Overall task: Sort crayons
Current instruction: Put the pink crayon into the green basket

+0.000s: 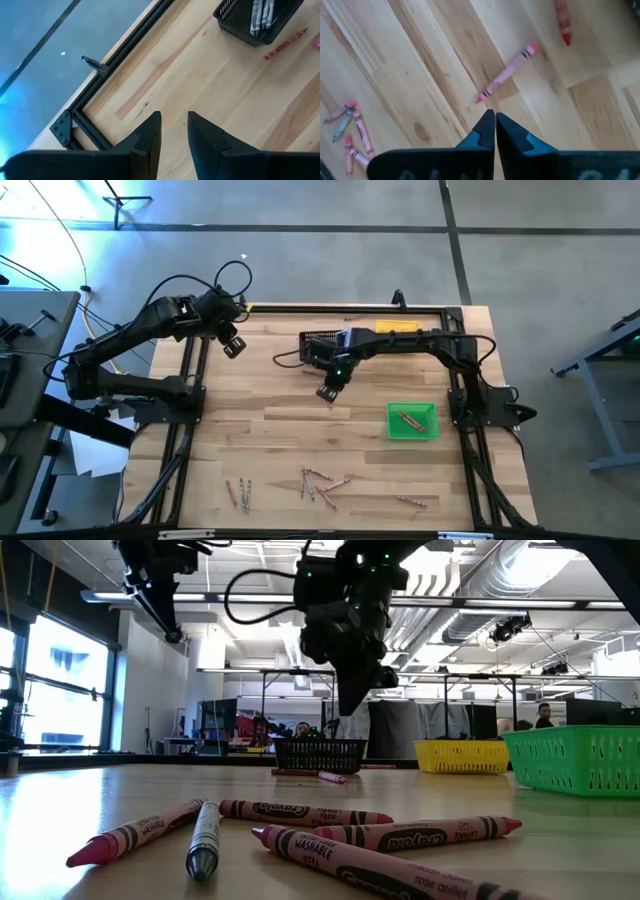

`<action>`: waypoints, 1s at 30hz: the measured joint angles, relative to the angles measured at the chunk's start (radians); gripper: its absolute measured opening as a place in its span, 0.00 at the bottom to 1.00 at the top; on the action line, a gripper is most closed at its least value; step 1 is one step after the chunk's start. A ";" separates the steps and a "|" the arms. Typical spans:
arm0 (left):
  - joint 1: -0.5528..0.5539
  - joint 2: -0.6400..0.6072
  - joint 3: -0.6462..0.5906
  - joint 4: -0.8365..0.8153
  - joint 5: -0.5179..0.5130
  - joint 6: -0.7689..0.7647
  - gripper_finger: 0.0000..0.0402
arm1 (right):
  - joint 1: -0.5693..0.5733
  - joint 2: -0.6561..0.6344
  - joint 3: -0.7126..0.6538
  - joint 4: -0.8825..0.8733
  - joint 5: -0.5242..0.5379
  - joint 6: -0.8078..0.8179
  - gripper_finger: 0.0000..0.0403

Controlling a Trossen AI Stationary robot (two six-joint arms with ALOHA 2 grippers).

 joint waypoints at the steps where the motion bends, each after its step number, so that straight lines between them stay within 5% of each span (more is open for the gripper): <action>1: 0.000 0.000 0.000 0.000 0.000 0.006 0.20 | 0.007 0.000 0.000 0.010 0.015 0.001 0.01; 13: 0.000 0.000 0.000 0.000 0.011 0.030 0.20 | 0.033 0.005 0.000 0.079 0.068 0.035 0.32; 18: 0.000 0.000 0.000 0.000 0.011 -0.001 0.20 | 0.031 0.055 0.000 0.087 0.158 0.185 0.33; 30: -0.002 0.000 0.000 -0.023 0.026 -0.025 0.20 | 0.076 0.188 0.001 0.141 0.190 0.396 0.33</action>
